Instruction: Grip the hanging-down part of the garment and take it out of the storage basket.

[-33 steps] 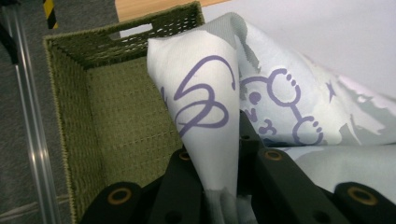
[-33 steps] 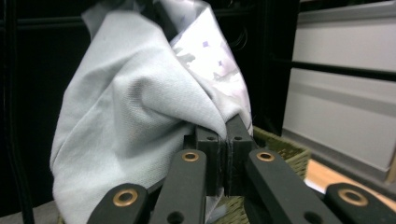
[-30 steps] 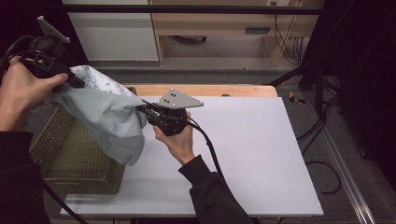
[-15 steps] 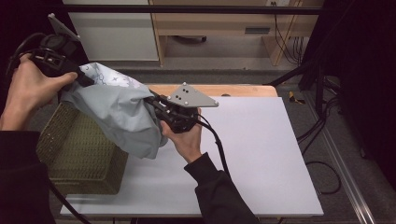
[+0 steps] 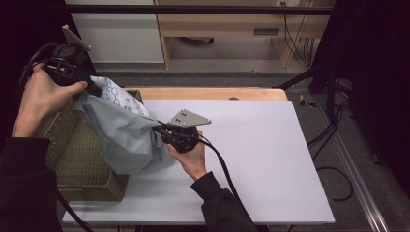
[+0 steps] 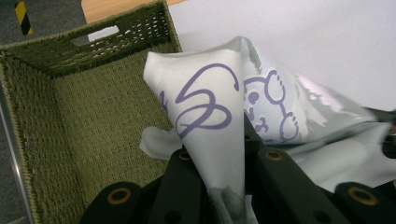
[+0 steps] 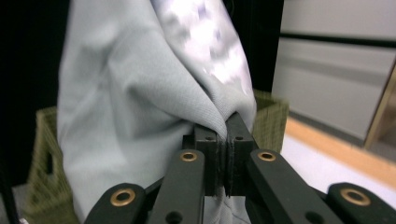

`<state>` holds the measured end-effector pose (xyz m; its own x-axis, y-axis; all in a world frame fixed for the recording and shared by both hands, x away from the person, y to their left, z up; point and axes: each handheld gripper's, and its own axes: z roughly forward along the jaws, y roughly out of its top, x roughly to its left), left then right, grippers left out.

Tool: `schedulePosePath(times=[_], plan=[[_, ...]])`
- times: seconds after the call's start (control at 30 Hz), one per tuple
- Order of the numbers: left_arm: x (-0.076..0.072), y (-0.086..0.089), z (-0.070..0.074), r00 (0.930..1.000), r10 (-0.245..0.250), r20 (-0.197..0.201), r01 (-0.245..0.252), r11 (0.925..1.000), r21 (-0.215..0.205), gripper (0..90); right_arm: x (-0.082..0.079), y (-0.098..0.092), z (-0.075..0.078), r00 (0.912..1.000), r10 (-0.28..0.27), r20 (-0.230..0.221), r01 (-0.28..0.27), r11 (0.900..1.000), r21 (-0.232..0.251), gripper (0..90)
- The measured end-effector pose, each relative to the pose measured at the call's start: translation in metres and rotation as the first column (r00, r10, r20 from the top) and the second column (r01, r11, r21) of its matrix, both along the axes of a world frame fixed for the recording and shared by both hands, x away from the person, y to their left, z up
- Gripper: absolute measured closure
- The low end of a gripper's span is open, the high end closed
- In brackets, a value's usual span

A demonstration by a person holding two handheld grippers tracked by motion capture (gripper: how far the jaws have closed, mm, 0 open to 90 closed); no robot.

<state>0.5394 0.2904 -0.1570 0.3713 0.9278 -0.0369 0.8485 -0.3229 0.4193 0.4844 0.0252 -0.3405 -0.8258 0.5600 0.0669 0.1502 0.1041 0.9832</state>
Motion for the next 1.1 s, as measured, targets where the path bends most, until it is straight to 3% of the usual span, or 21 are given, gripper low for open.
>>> schedulePosePath(times=[0.07, 0.17, 0.23, 0.3, 0.33, 0.4, 0.43, 0.47, 0.63, 0.67, 0.77, 0.87, 1.1], plan=[[0.001, -0.002, -0.002, 1.0, 0.0, -0.007, 0.0, 0.9999, -0.011, 83.6, 0.003, 0.004, -0.015, 0.9993, -0.001, -0.037, 0.001, 1.0, -0.019, 86.3], [0.003, -0.003, -0.003, 0.9999, -0.004, -0.009, 0.004, 0.9999, -0.01, 83.6, 0.007, 0.012, -0.03, 0.9987, -0.008, -0.05, 0.005, 0.998, -0.058, 82.4], [0.003, -0.005, -0.005, 0.9999, -0.003, -0.01, 0.003, 1.0, -0.003, 83.7, 0.007, 0.015, -0.033, 0.9986, -0.013, -0.052, 0.01, 0.998, -0.058, 78.8], [0.004, -0.006, -0.005, 0.9999, -0.004, -0.012, 0.004, 1.0, -0.004, 83.7, 0.008, 0.018, -0.038, 0.9978, 0.002, -0.066, -0.007, 0.997, -0.073, 72.6], [0.003, -0.005, -0.005, 0.9999, -0.004, -0.011, 0.004, 1.0, -0.008, 83.7, 0.006, 0.019, -0.04, 0.9958, 0.007, -0.091, -0.015, 0.996, -0.093, 63.8], [0.003, -0.005, -0.006, 1.0, -0.002, -0.01, 0.002, 1.0, -0.009, 83.7, 0.004, 0.015, -0.041, 0.9961, 0.007, -0.088, -0.017, 0.994, -0.11, 53.3], [0.003, -0.005, -0.006, 1.0, -0.002, -0.01, 0.002, 1.0, -0.009, 83.7, 0.004, 0.015, -0.041, 0.9961, 0.007, -0.088, -0.017, 0.994, -0.11, 53.3], [0.004, -0.005, -0.006, 0.9999, 0.0, -0.012, 0.0, 1.0, -0.007, 83.7, 0.001, 0.008, -0.04, 0.9972, -0.003, -0.075, -0.004, 0.995, -0.102, 44.9], [0.005, -0.003, -0.008, 0.9999, 0.003, -0.016, -0.003, 1.0, -0.009, 83.7, -0.006, -0.014, -0.037, 0.9972, -0.014, -0.074, 0.009, 0.998, -0.066, 32.5], [0.005, -0.003, -0.008, 0.9999, 0.005, -0.016, -0.005, 0.9999, -0.009, 83.6, -0.01, -0.027, -0.036, 0.9979, -0.035, -0.055, 0.032, 0.997, -0.065, 27.7], [0.005, -0.001, -0.008, 0.9998, 0.007, -0.017, -0.008, 0.9999, -0.01, 83.7, -0.014, -0.038, -0.036, 0.9973, -0.055, -0.05, 0.052, 0.997, -0.054, 23.4], [0.004, 0.0, -0.009, 0.9998, 0.01, -0.019, -0.01, 0.9999, -0.012, 83.6, -0.022, -0.062, -0.038, 0.993, -0.11, -0.043, 0.107, 0.993, -0.05, 14.5], [0.003, 0.003, -0.01, 0.9997, 0.012, -0.019, -0.012, 0.9998, -0.017, 83.6, -0.033, -0.096, -0.042, 0.9832, -0.18, -0.029, 0.179, 0.983, -0.032, 7.3]])
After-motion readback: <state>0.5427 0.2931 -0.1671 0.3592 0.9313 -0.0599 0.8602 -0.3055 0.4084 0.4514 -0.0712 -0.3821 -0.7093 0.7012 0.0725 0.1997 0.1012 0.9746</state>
